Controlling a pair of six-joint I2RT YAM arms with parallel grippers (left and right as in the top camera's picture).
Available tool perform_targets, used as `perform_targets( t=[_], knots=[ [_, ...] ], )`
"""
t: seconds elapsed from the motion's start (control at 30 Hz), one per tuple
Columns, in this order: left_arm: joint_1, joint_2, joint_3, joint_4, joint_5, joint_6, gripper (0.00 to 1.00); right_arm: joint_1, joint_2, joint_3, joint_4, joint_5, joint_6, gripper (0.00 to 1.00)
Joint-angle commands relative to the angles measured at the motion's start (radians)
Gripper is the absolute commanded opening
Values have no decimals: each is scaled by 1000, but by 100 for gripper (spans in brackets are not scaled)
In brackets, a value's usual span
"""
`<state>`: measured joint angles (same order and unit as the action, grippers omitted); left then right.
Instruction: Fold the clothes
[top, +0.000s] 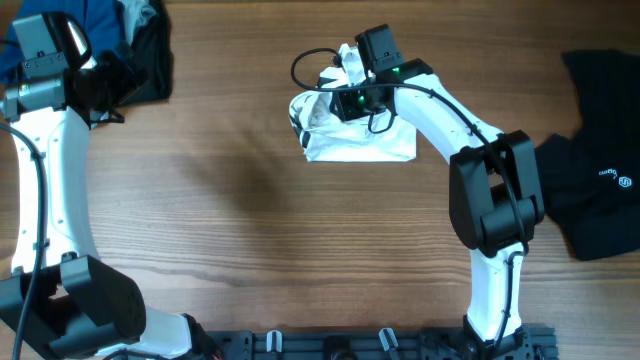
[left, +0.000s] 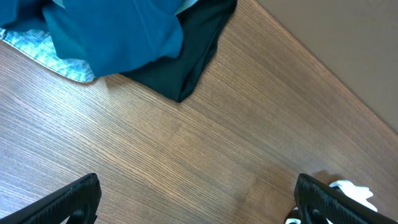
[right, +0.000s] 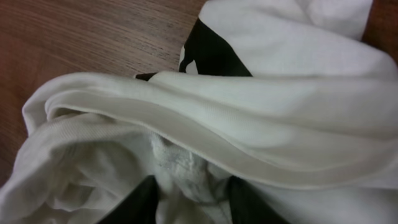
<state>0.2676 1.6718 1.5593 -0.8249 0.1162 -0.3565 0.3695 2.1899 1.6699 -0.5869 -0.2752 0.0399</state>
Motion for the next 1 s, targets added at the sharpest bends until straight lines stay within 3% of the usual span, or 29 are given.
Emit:
perform_targets(
  t=[0.0,0.13,0.3,0.37,0.57,0.83,0.97],
  knots=[
    [-1,14,-2,5,-13,12,100,-5,17,1,9,17,-9,25],
    [-1,13,-2,5,-13,12,100,-16,-11,2,2,17,24,15],
    [-1,13,-2,5,-13,12,100,-52,-97,2,-29,16,55,11],
    [-1,14,-2,5,-13,12,100,-76,-146,2,-66,16,71,4],
    [-1,13,-2,5,-13,12,100,-151,-257,2,-262,-23,65,4],
    [-1,13,-2,5,-13,13,100,-237,-266,-21,-617,18,69,4],
    [-1,13,-2,5,-13,13,100,-267,-266,-82,-678,21,69,4]
  ],
)
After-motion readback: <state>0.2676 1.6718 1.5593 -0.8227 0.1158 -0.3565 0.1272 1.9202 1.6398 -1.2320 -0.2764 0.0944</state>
